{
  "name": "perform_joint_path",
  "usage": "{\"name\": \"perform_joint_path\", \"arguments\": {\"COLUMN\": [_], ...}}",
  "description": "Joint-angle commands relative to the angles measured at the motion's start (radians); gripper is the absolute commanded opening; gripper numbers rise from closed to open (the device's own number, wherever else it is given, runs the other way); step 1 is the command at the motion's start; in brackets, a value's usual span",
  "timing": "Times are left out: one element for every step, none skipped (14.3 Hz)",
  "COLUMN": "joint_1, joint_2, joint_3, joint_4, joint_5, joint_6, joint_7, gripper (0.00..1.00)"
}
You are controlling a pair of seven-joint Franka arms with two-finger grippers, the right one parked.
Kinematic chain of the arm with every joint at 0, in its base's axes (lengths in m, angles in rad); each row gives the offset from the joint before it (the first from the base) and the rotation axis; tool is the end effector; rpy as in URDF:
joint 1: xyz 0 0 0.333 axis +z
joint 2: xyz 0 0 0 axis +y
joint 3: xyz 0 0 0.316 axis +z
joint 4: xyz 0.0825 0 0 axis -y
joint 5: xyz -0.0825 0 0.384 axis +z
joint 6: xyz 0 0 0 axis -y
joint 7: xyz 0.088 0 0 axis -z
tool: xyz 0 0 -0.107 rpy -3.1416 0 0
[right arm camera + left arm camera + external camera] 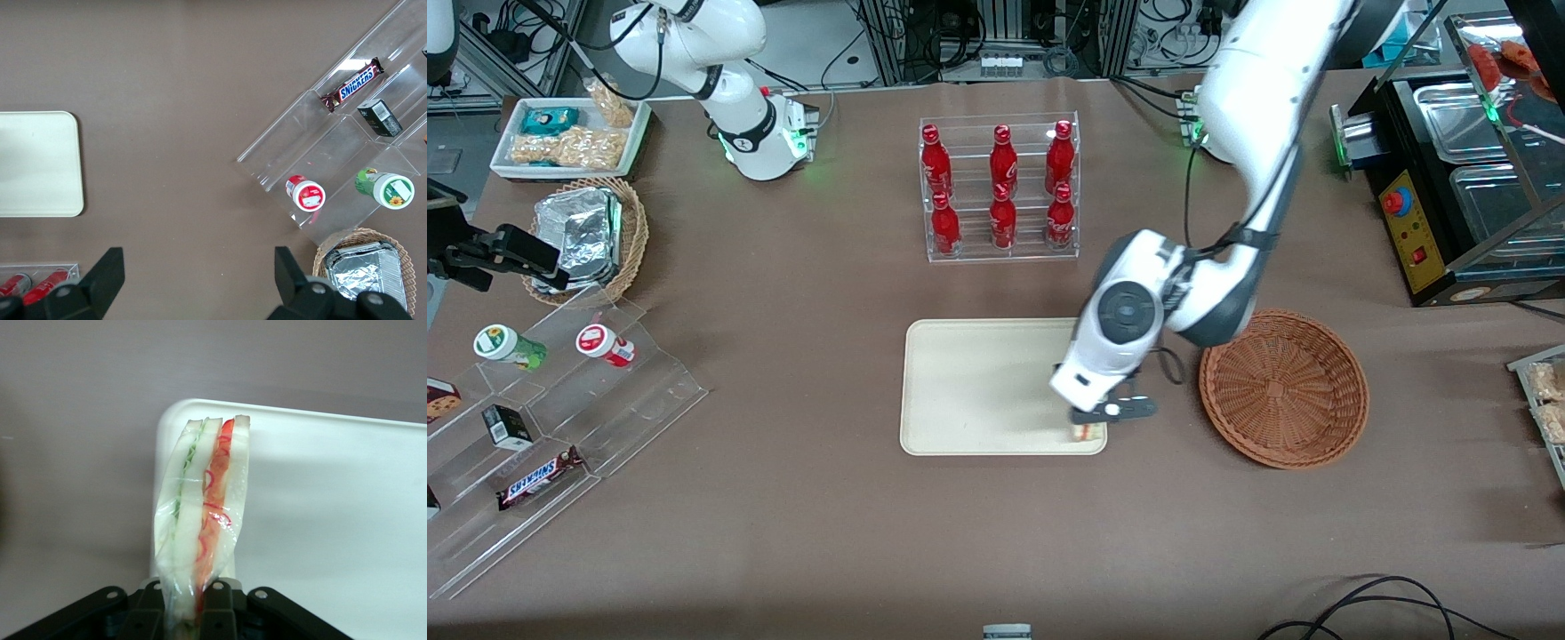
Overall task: Place sandwich from basket to tray
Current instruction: 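Lift the sandwich and carry it over the cream tray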
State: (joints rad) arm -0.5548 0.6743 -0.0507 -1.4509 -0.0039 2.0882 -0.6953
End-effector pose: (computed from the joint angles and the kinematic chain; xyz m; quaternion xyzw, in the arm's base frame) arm 0.5920 -0.4022 0.2866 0.9984 0.0511 -0.0251 0.0030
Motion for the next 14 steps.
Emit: {"name": "perform_joint_path", "arguments": {"joint_1": [-0.071,-0.092,-0.12,-0.144,-0.151,-0.152,-0.166,-0.172,-0.172,-0.181,-0.188,-0.188,-0.188,-0.188], "joint_2": [0.103,0.117,0.134,0.152,0.169,0.18,0.182,0.182,0.182,0.183,0.189,0.189,0.189,0.183], "joint_3": [0.015,0.015,0.017,0.017,0.017,0.017,0.017,0.017,0.017,0.017,0.017,0.017,0.018,0.02], "joint_4": [0.151,0.165,0.176,0.188,0.201,0.202,0.202,0.199,0.195,0.192,0.192,0.192,0.193,0.193], "joint_5": [-0.001,-0.001,0.002,0.007,0.01,0.009,0.009,0.009,0.009,0.01,0.012,0.01,0.012,0.015], "joint_6": [0.007,0.019,0.027,0.036,0.05,0.059,0.062,0.062,0.062,0.062,0.064,0.07,0.078,0.078], "joint_7": [-0.09,-0.113,-0.139,-0.163,-0.176,-0.178,-0.178,-0.178,-0.176,-0.178,-0.176,-0.176,-0.176,-0.173], "gripper": [0.03,0.03,0.03,0.03,0.03,0.03,0.04,0.05,0.07,0.1,0.15,0.34,0.98,1.0]}}
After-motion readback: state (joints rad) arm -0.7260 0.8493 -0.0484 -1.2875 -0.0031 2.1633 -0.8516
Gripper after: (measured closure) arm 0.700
